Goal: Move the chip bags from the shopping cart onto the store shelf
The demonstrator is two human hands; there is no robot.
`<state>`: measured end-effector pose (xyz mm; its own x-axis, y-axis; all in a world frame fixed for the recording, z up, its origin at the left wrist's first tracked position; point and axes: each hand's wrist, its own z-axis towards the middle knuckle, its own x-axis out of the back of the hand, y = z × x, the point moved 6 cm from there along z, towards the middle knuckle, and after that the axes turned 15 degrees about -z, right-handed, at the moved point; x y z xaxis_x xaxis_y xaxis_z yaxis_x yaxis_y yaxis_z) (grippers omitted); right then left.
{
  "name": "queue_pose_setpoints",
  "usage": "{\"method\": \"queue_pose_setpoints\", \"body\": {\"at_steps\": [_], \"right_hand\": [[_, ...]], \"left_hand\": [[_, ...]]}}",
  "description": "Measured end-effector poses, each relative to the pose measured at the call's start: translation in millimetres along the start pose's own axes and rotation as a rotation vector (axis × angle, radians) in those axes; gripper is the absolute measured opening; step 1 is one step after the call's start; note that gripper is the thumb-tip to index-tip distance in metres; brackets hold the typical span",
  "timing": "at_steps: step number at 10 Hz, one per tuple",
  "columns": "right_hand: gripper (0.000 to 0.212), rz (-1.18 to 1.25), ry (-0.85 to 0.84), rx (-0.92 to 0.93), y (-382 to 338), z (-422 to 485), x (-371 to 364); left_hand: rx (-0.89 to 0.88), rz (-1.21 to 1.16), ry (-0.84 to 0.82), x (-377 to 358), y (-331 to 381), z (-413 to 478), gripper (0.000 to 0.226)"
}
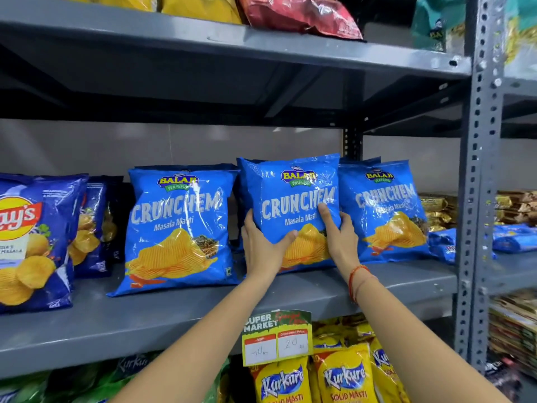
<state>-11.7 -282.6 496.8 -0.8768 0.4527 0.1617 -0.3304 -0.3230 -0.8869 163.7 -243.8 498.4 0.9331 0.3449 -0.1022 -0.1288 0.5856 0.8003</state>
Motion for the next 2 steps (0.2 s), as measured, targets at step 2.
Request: {"method": "queue_pose_setpoints", "body": {"at_steps": [2], "right_hand": [[0.063, -0.036, 0.264, 0.190, -18.0, -13.6, 31.2]], "left_hand": [[-0.385, 0.164, 0.021, 17.1, 42.6, -19.6, 0.083]]}}
